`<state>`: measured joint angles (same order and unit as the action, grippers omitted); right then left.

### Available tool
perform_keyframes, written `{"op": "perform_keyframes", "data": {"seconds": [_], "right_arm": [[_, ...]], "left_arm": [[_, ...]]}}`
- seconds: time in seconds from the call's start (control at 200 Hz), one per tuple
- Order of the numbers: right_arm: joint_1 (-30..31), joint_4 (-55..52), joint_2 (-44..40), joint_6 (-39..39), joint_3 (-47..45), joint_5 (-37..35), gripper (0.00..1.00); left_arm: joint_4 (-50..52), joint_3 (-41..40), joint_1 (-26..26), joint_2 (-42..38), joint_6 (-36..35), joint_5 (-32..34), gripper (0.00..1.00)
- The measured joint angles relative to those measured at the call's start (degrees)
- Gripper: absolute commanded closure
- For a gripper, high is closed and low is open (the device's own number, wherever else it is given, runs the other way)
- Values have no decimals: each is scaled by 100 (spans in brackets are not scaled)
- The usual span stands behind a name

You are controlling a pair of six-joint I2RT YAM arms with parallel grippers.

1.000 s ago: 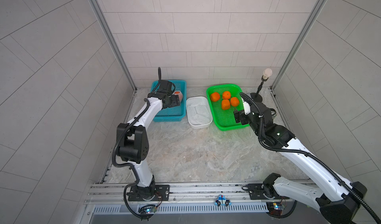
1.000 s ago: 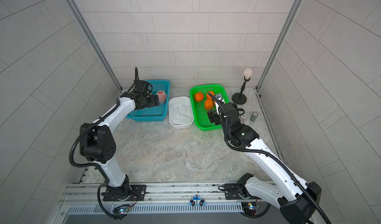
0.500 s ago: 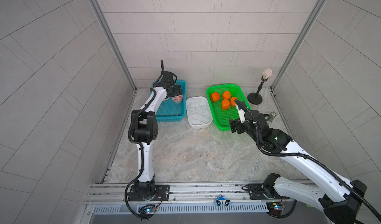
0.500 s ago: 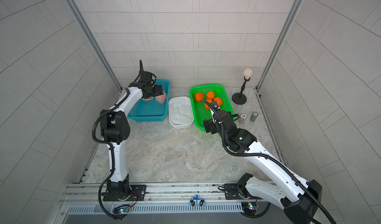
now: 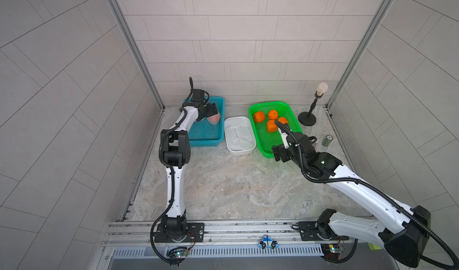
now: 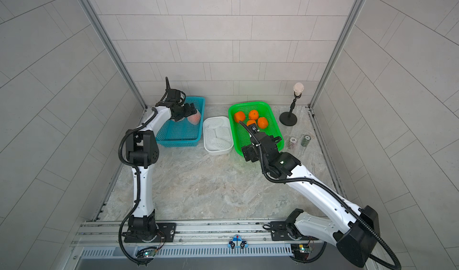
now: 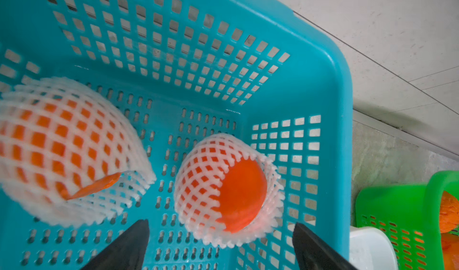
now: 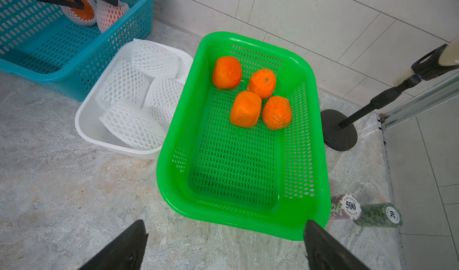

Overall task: Remove foam nets from oranges
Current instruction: Pick up the orange from the basket.

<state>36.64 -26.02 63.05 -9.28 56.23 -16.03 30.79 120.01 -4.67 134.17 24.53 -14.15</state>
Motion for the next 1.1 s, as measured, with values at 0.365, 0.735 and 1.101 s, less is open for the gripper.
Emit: {"op": "perform_keyframes", "data": {"seconds": [0.365, 0.735, 1.101], "right_arm": [[0, -7, 13, -46, 2, 24, 0], [0, -68, 129, -50, 22, 39, 0], [0, -133, 166, -107, 22, 44, 0]], "left_arm": [[-376, 243, -39, 396, 2, 33, 1], [-450, 352, -101, 739, -15, 92, 1], [-789, 448, -129, 1014, 74, 177, 1]]}}
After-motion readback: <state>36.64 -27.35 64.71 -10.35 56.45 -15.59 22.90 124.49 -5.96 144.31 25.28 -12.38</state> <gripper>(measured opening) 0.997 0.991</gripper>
